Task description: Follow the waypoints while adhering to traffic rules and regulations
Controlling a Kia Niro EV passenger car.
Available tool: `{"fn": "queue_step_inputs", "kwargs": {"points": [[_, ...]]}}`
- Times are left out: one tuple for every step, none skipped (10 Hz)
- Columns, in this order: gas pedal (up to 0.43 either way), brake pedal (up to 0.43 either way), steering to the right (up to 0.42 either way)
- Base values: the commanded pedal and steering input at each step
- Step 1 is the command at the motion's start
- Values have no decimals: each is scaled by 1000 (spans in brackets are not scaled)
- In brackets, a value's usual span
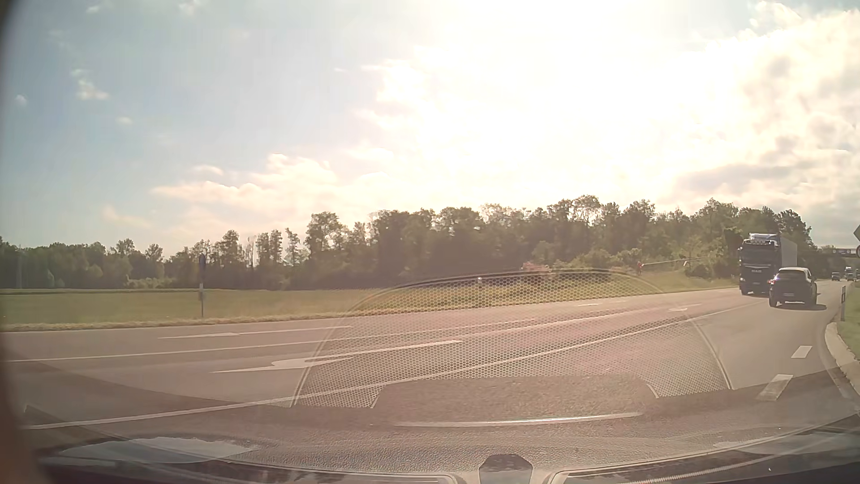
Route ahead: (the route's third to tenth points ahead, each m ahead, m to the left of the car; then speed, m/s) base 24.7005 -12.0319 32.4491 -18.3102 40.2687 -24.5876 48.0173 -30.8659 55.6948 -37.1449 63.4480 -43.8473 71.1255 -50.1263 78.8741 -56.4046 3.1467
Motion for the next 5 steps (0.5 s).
{"fn": "queue_step_inputs", "kwargs": {"points": [[441, 0, 405], [429, 0, 400], [421, 0, 392], [409, 0, 387], [409, 0, 384]]}}
